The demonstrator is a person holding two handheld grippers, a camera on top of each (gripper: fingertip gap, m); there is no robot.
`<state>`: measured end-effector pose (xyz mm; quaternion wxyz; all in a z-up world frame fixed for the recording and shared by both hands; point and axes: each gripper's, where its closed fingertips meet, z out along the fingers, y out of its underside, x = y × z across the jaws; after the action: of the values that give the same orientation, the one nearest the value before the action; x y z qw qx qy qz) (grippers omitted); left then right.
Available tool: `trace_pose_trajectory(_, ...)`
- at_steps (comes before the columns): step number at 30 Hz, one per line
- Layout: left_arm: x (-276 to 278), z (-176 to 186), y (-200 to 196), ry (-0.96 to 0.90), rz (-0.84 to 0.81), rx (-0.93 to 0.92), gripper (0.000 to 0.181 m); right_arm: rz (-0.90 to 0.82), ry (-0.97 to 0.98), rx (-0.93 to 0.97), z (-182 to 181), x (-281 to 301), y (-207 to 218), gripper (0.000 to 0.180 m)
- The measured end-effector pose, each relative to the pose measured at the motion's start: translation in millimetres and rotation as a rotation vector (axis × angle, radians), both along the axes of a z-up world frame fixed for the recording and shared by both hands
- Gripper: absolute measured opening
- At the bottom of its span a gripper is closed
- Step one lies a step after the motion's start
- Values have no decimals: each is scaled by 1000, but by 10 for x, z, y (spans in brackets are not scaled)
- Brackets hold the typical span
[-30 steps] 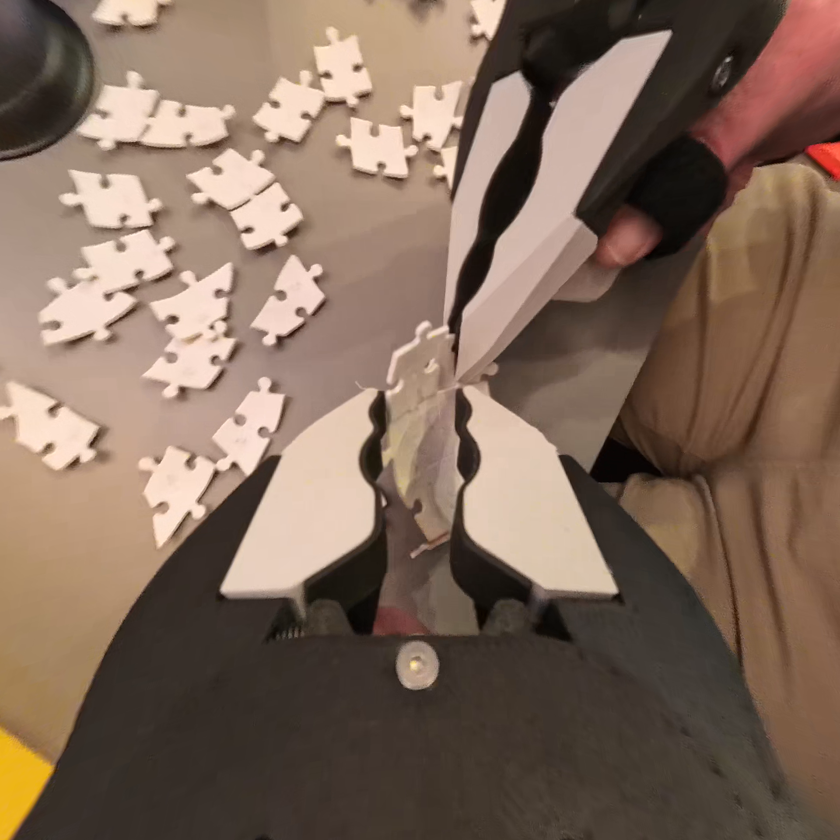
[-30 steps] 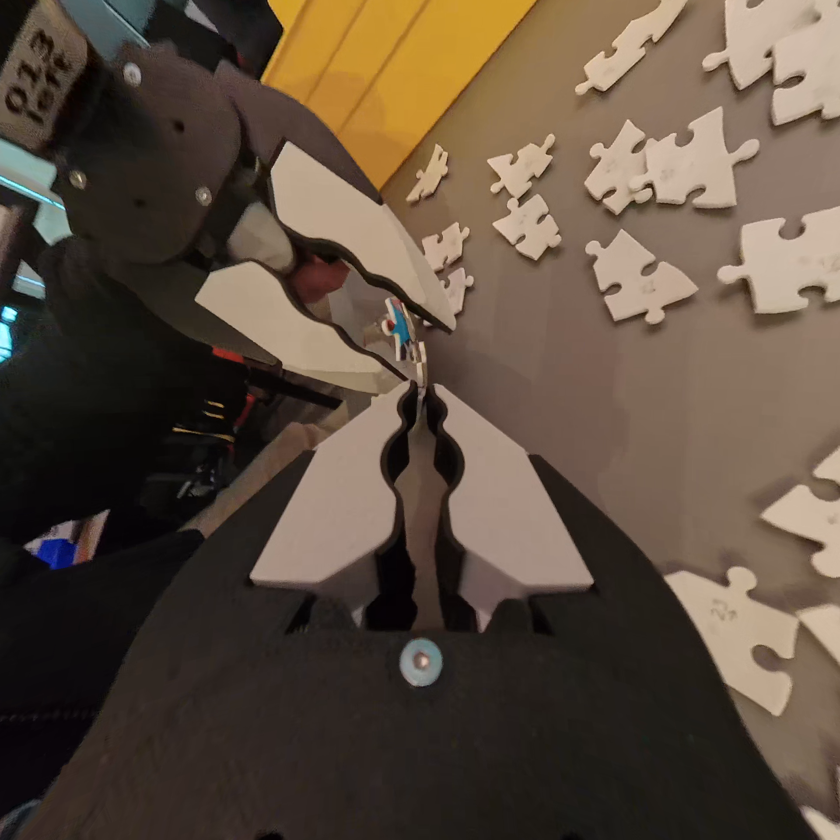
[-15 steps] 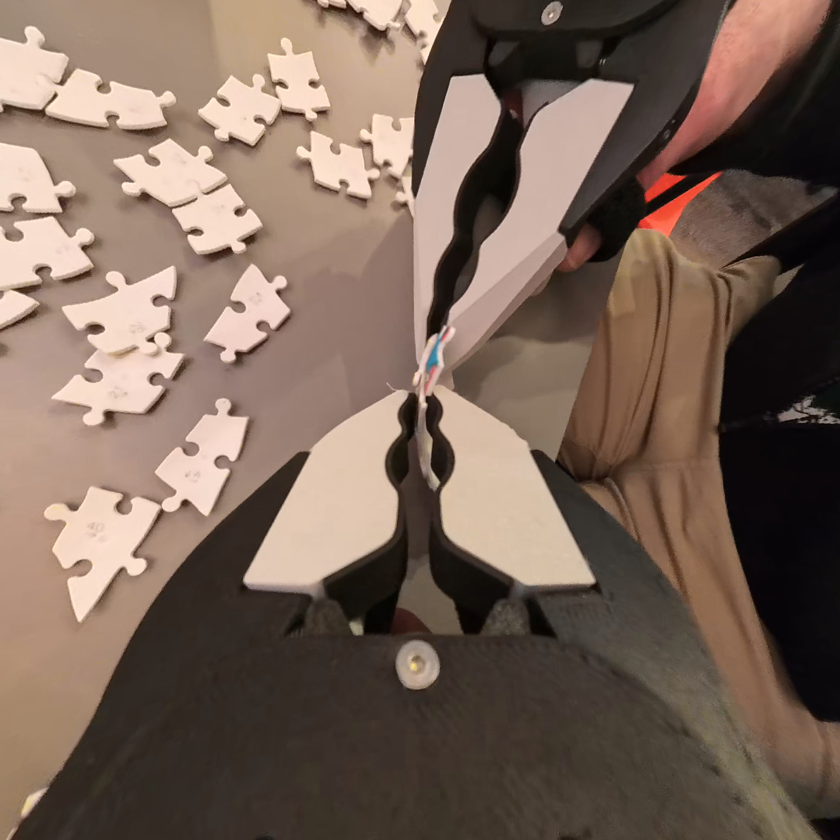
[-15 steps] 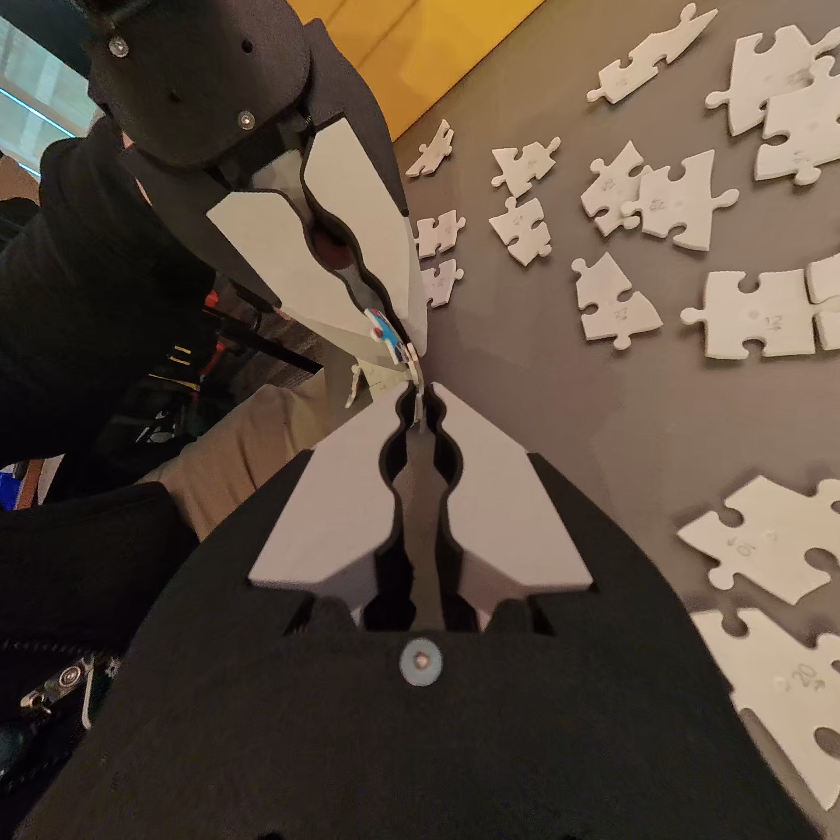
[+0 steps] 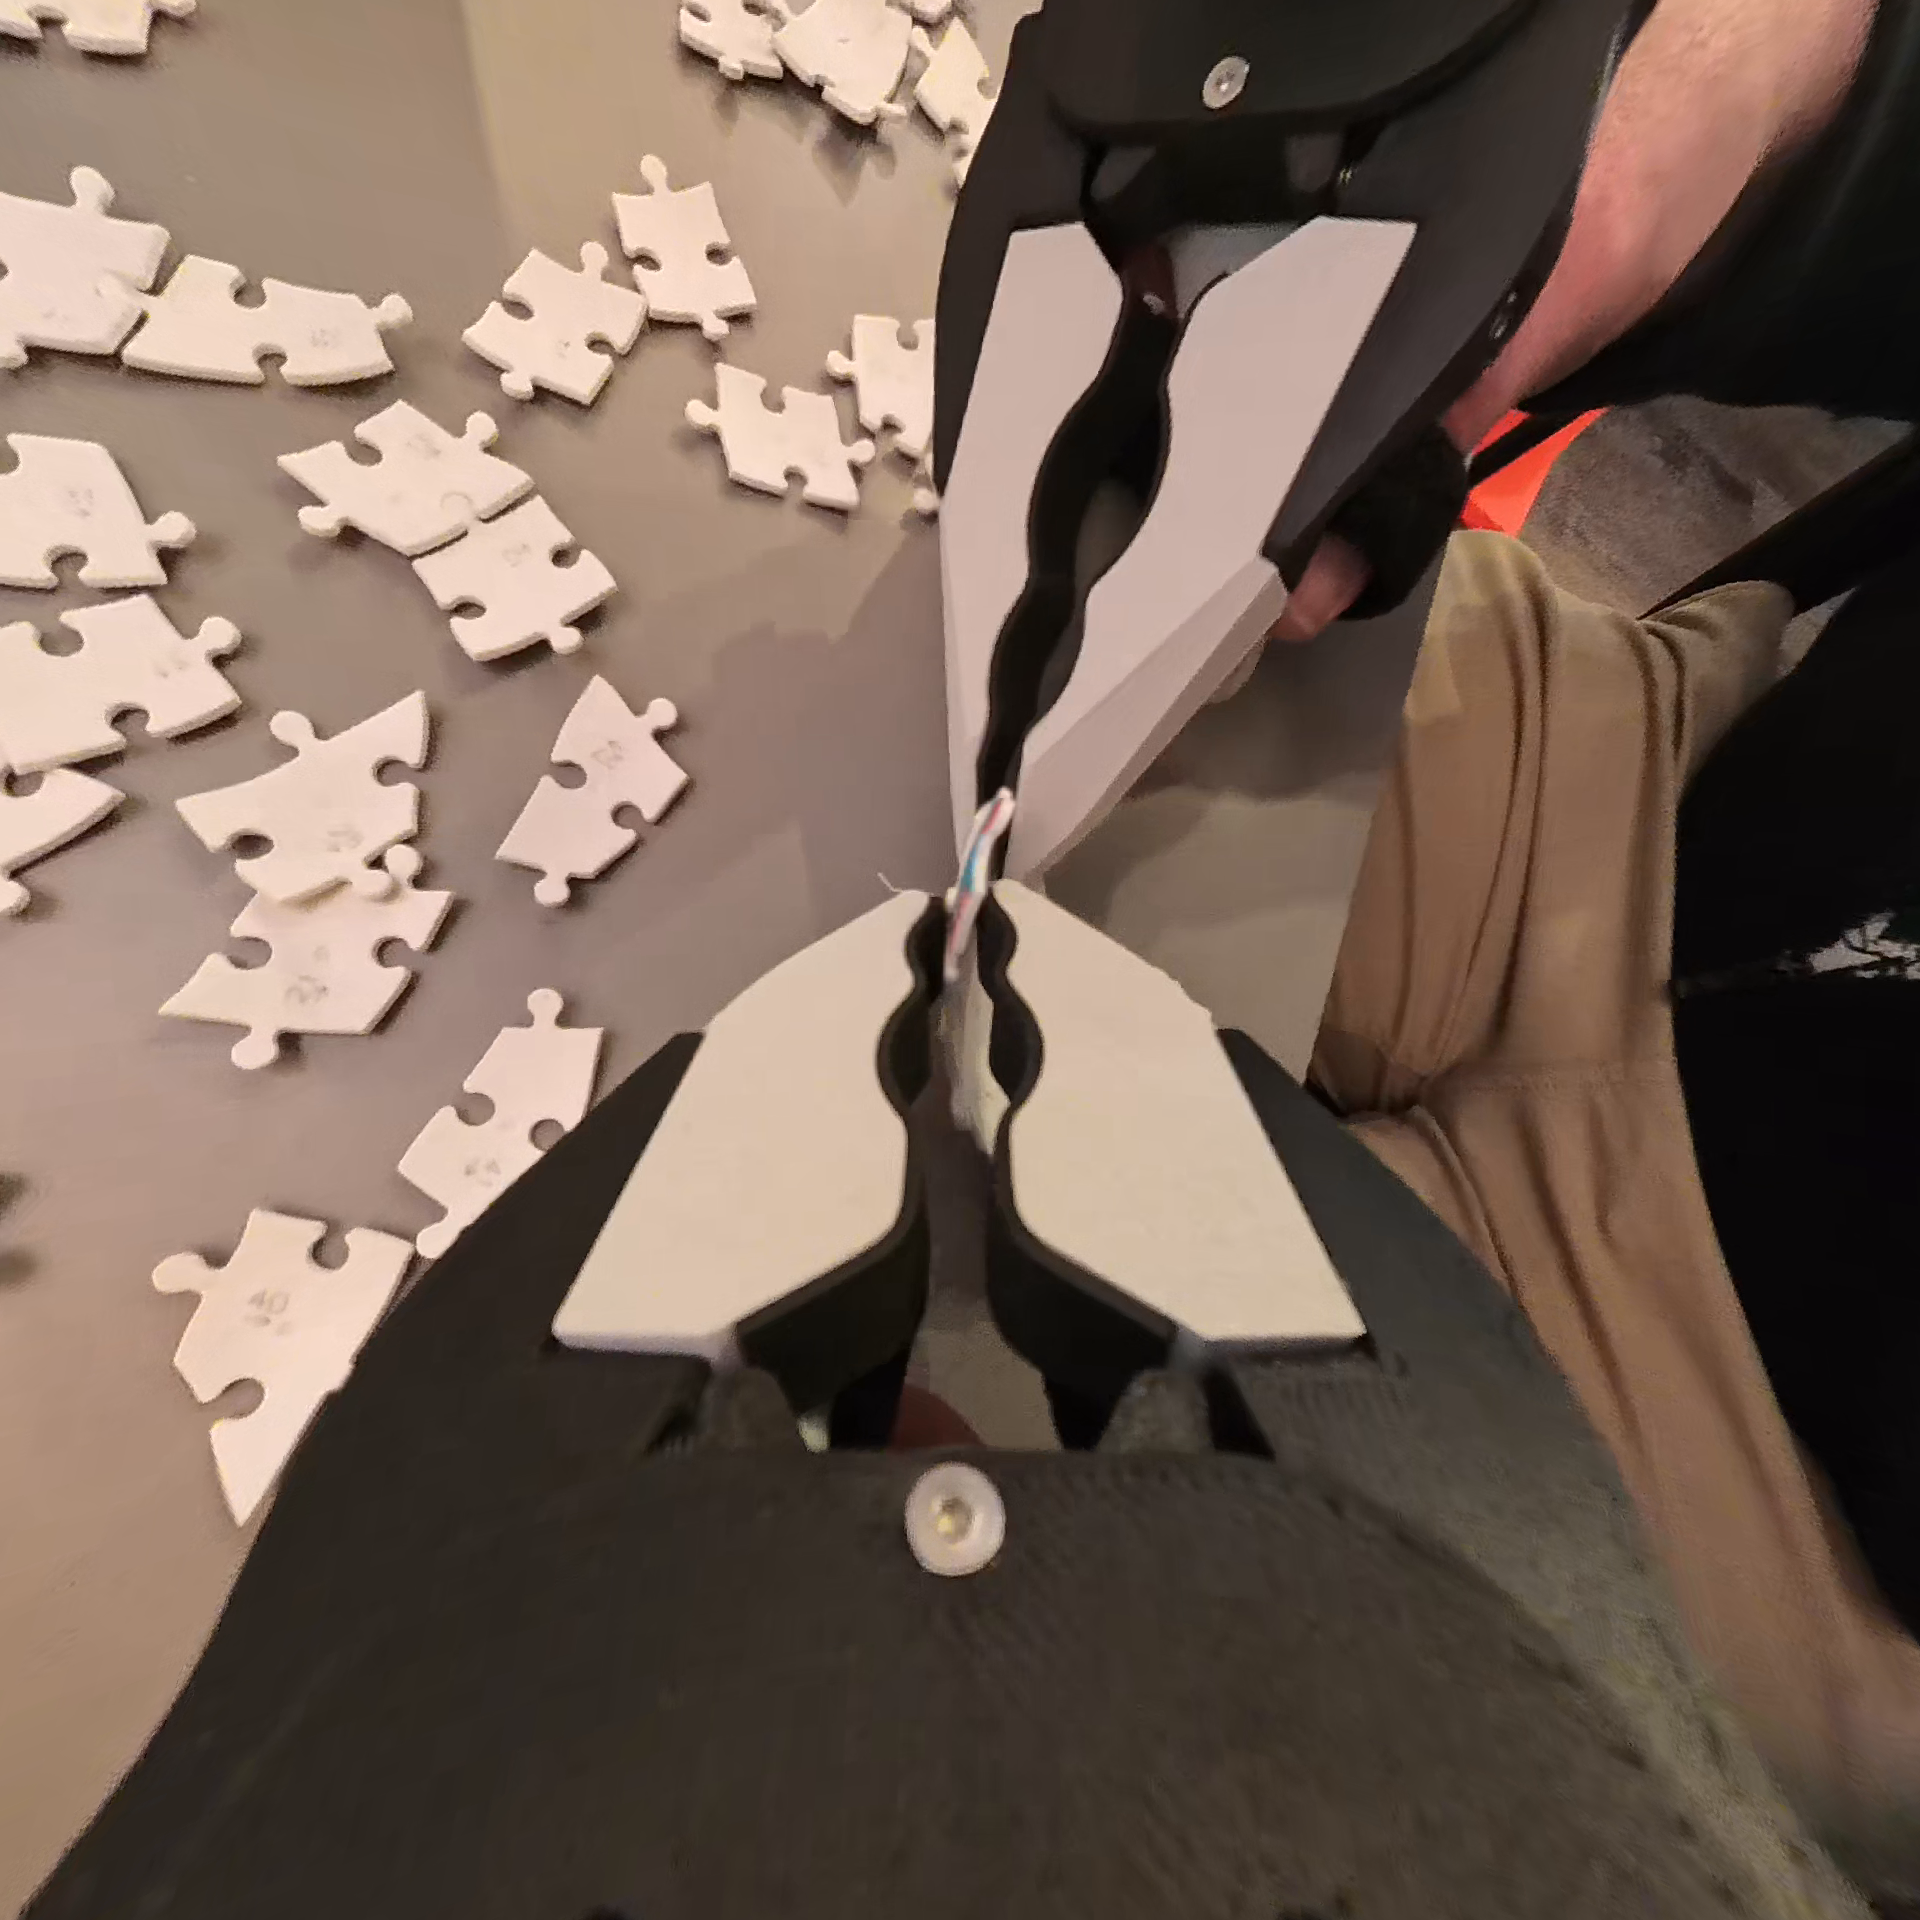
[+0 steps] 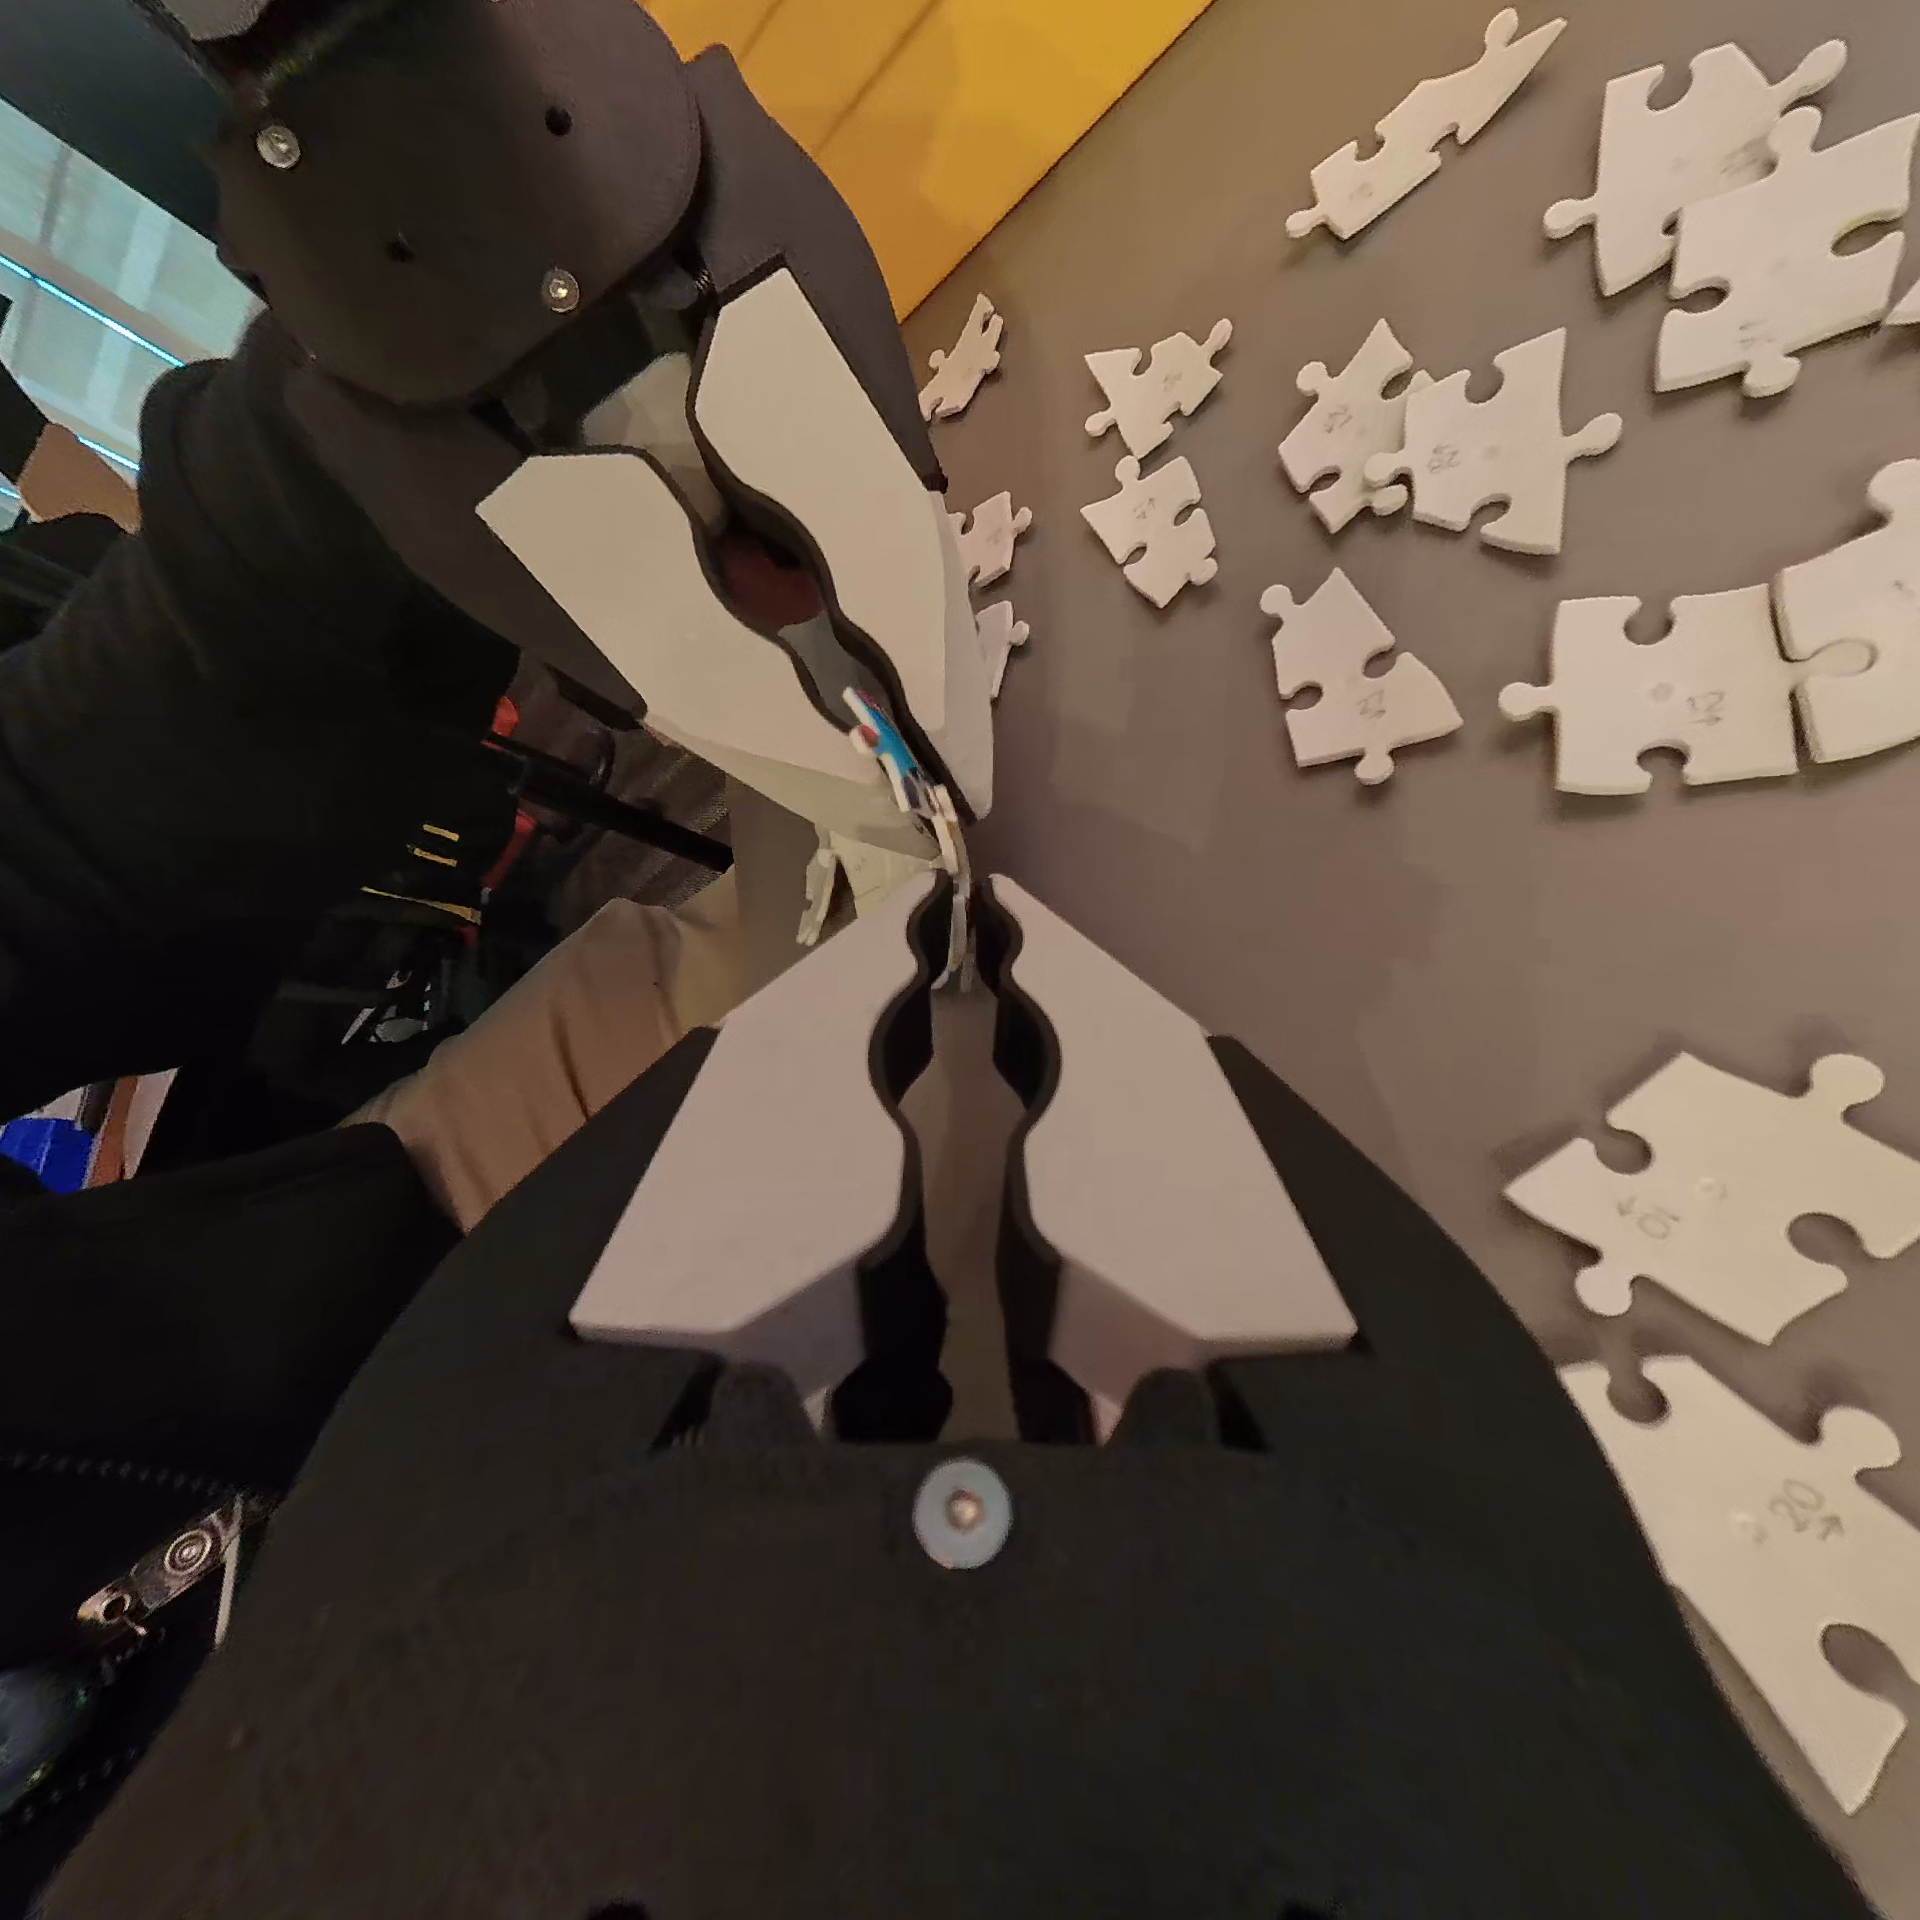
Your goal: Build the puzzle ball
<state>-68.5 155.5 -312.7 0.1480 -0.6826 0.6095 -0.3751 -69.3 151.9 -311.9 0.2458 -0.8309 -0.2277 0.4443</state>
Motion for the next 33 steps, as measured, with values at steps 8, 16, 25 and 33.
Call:
trace_pose_trajectory(8, 26, 0, 1, -27, 11, -41, 6, -14, 25, -25, 5, 47, 11, 2)
trace_pose_trajectory(16, 2, -29, 61, -30, 32, -52, 4, -62, 50, -58, -18, 140, 62, 2)
trace_pose_trajectory(25, 19, -6, 99, -43, 35, -13, 3, -66, 13, -21, -15, 127, 84, 2)
trace_pose_trajectory(33, 23, 15, 77, -58, 29, -50, 2, -84, 56, -36, 14, 163, 105, 2)
